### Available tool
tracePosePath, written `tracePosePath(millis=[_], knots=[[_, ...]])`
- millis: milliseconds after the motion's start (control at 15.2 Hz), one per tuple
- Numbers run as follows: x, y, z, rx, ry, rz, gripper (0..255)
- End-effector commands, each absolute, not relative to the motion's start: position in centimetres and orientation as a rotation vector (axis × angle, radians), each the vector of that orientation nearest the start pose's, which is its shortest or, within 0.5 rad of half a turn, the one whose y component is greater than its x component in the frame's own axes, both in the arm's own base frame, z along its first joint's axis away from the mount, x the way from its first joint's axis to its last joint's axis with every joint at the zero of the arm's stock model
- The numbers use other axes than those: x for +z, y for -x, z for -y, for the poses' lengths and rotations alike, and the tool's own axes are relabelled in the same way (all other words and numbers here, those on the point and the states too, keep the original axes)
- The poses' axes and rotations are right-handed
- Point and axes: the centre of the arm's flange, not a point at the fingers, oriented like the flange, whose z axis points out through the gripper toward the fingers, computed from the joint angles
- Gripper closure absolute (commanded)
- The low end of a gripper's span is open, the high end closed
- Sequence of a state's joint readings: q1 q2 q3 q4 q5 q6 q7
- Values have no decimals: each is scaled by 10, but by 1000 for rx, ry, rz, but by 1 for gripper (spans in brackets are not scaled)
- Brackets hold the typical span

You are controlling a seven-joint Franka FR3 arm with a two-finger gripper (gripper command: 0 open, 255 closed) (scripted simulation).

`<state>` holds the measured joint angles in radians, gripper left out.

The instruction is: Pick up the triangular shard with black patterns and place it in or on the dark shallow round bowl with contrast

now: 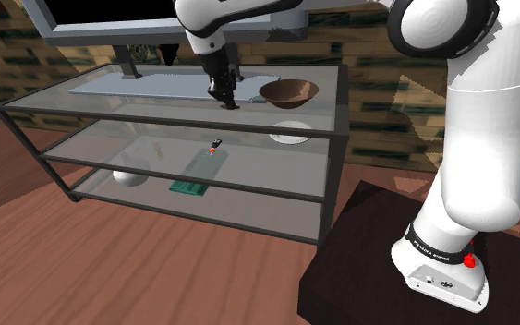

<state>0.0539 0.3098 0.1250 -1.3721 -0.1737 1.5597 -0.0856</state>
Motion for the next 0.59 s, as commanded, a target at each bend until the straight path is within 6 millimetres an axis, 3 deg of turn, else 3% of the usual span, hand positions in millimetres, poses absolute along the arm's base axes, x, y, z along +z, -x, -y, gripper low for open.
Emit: tracePosePath(millis=[0,132,198,396,528], knots=[[532,-635,-83,192,3248,438,255],[532,-635,-84,190,3248,439,255],[532,-635,-84,190,3248,439,0],[551,-666,-58,136,3135,560,0],[545,-666,-57,136,3135,561,0]])
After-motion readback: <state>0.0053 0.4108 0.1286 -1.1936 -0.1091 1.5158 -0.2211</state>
